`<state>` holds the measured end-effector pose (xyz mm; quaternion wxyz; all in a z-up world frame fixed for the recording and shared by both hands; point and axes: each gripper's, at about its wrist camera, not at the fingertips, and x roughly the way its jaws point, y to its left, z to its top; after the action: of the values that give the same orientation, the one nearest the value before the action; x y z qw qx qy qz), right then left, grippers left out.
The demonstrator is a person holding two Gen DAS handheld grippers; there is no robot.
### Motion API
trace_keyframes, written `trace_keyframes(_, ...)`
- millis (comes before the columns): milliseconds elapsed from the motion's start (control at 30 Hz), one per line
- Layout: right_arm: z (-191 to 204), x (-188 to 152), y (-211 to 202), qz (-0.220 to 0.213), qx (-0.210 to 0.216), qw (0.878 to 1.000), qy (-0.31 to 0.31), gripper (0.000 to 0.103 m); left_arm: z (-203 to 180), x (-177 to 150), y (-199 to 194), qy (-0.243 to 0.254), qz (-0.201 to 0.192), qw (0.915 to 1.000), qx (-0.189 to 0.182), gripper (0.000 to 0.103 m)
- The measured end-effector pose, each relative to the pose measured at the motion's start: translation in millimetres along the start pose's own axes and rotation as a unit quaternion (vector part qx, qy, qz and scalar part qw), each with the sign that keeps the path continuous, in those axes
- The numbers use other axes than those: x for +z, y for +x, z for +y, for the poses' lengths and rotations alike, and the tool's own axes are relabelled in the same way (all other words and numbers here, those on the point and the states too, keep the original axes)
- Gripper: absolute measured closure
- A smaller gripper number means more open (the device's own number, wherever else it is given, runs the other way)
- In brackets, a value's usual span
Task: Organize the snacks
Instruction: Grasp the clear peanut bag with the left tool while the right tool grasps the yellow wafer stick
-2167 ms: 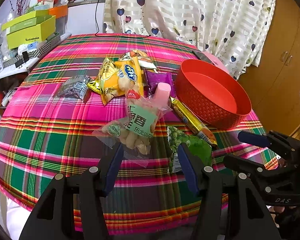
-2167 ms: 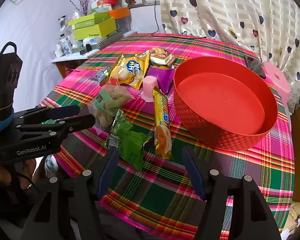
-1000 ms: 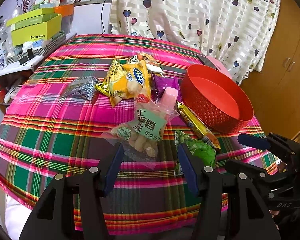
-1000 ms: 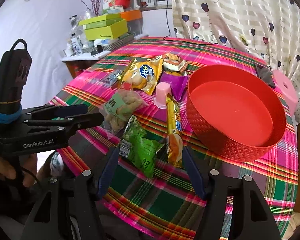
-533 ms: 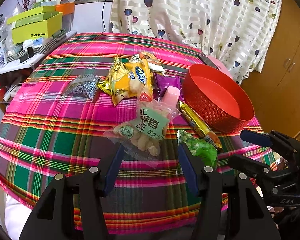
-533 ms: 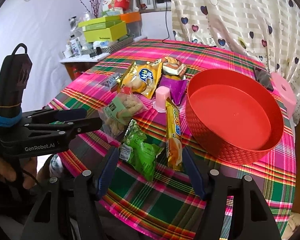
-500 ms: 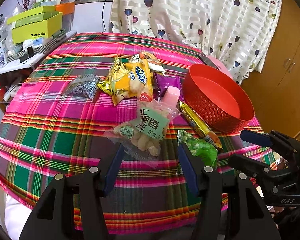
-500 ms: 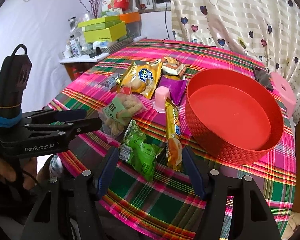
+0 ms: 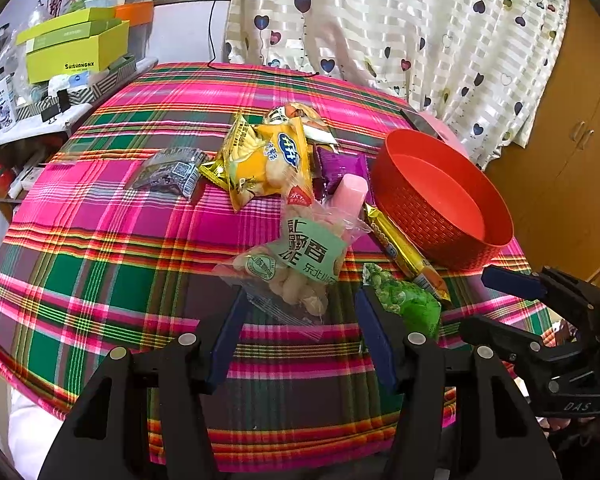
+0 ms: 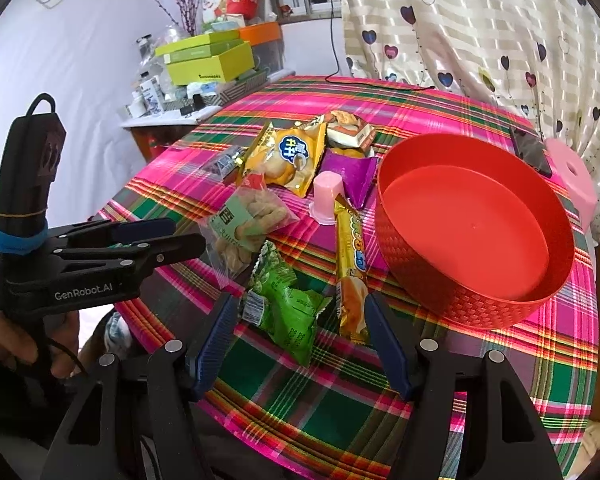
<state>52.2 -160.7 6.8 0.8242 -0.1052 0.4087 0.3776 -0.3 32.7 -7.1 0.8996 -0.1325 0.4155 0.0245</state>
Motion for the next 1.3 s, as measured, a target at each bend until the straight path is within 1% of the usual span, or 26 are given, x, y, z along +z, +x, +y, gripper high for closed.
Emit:
trace_keyframes(767,-2.6,-6.1,3.9,0.010,0.002,1.000,0.016,0.037,1.9,2.3,3.5,0.001,0.006,1.0000,0.001,0.045)
trace_keyframes(1067,-8.9,-2.9,2.3,0.005,-0.006,0.999,0.038,0.037,2.4,4.3,3.5,0.002,0.005,1.0000,0.001,0.045)
trace_keyframes(1300,-9.9,-0.3,4.5,0.008,-0.012,0.999,0.040,0.039,1.3,9.0,4.7,0.005,0.003,1.0000,-0.002,0.045)
